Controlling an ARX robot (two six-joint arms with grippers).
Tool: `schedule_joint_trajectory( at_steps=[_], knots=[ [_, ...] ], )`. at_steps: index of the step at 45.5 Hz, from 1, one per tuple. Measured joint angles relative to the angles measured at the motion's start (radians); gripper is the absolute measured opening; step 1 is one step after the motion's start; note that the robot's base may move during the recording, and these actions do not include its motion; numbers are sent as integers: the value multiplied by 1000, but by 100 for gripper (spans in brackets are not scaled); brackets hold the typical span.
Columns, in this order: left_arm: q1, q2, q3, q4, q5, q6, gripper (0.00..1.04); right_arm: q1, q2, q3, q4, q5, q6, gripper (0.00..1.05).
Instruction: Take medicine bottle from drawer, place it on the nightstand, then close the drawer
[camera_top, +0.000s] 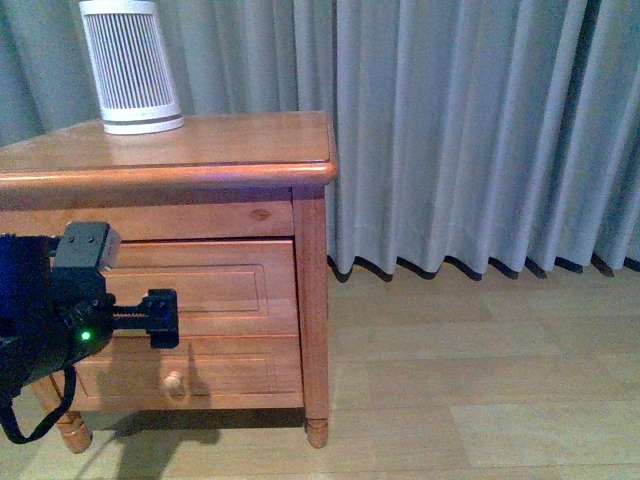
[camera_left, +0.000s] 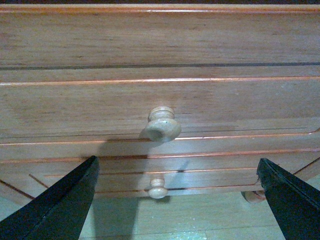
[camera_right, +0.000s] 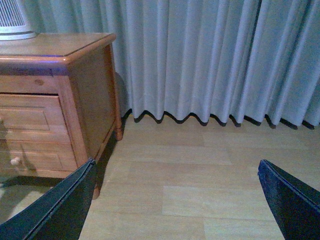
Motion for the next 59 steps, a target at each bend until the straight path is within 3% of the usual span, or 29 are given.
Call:
schedule_joint_trajectory(
  at_steps=[30, 38, 49, 59],
  knots=[
    [0, 119, 238, -165, -2, 4, 98, 0, 0, 0, 0, 0, 0, 98],
    [2, 135, 270, -188, -17, -11, 65, 0, 0, 0, 0, 0, 0, 98],
    [2, 146, 270, -190, -21, -13, 30, 0, 0, 0, 0, 0, 0, 98],
    [2, 146, 270, -189, -21, -13, 26, 0, 0, 0, 0, 0, 0, 98]
  ],
)
